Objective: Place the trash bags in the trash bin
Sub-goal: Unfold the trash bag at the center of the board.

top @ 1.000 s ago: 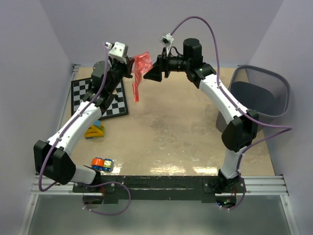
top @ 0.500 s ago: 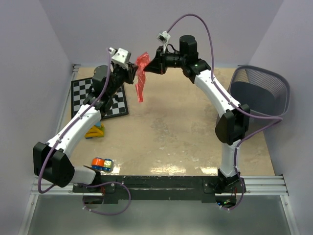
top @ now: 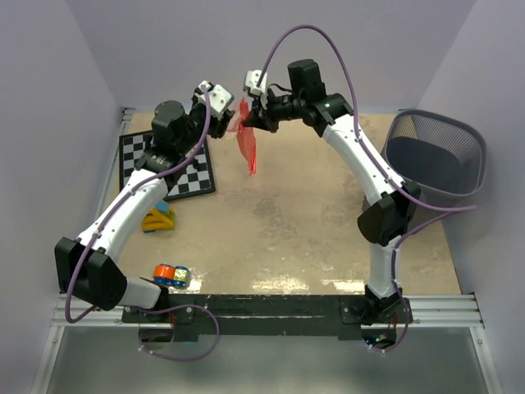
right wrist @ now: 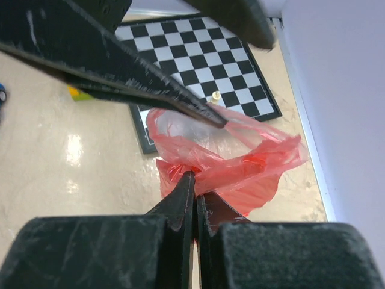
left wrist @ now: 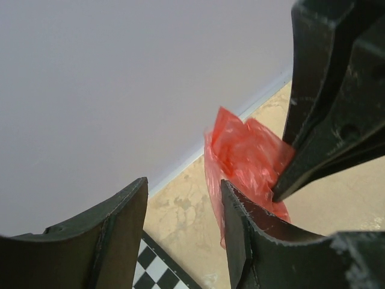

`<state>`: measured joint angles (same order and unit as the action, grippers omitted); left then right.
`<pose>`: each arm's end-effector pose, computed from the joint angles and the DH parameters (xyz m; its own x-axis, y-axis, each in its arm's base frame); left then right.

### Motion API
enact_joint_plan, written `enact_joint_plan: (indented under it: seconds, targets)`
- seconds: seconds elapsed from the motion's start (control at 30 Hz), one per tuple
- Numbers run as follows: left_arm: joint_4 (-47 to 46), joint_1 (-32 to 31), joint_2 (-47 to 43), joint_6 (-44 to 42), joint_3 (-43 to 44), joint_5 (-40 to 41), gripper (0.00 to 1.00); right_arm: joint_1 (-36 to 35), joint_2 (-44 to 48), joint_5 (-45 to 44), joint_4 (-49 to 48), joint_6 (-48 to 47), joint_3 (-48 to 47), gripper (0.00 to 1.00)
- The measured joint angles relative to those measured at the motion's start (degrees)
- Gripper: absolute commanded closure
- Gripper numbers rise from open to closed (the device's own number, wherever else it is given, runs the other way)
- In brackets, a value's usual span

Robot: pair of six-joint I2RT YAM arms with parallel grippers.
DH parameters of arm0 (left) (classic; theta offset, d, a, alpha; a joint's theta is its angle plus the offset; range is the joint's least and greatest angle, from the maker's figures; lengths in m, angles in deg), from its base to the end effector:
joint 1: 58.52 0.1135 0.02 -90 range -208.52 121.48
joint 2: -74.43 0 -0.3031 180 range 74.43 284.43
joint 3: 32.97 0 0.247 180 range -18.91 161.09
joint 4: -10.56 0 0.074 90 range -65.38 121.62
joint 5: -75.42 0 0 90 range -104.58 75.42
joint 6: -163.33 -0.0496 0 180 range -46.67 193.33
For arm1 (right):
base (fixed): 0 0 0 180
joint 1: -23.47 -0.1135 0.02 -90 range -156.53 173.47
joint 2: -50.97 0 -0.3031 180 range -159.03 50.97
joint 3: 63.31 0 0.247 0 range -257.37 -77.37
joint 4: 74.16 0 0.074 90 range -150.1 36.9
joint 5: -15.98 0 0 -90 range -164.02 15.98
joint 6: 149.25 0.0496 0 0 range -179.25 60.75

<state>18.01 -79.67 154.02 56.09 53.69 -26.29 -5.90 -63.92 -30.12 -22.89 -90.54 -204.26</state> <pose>0.3069 -0.1295 0.4412 0.1549 0.2512 -0.9554 0.5200 0.8016 0.2951 0.3916 0.2599 0.4502 0.1503 -0.3448 -0.9265 -0.9620 0.1652 -0.2175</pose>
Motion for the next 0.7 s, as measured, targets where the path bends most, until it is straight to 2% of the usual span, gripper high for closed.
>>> enact_joint_plan:
  seconds: [0.2, 0.37, 0.43, 0.47, 0.5, 0.57, 0.7]
  targets:
    - [1.7, 0.2, 1.9, -3.6, 4.1, -2.9, 0.44, -0.5, 0.0, -1.2, 2.6, -4.3, 0.0, 1.0]
    - [5.6, 0.4, 5.4, -5.4, 7.1, -5.6, 0.49, -0.6, 0.1, -1.4, 2.7, -5.2, 0.0, 1.0]
    - [7.8, 0.5, 7.2, -5.9, 8.3, -6.6, 0.59, -0.6, 0.4, -1.4, 2.7, -5.4, 0.3, 1.0]
    - [8.7, 0.5, 7.9, -6.0, 8.8, -7.4, 0.67, -0.6, 0.7, -1.7, 2.7, -5.5, 0.6, 1.0]
    - [9.4, 0.6, 8.4, -6.1, 9.1, -7.7, 0.81, -0.6, 0.8, -1.8, 2.8, -5.6, 0.8, 1.0]
    - [11.4, 0.8, 9.6, -6.1, 10.1, -9.2, 0.98, -0.6, 1.1, -2.0, 2.7, -5.6, 0.9, 1.0]
    - [12.5, 1.2, 10.9, -4.6, 10.8, -10.8, 1.0, -0.6, 2.5, -2.6, 2.7, -5.7, 2.2, 1.0]
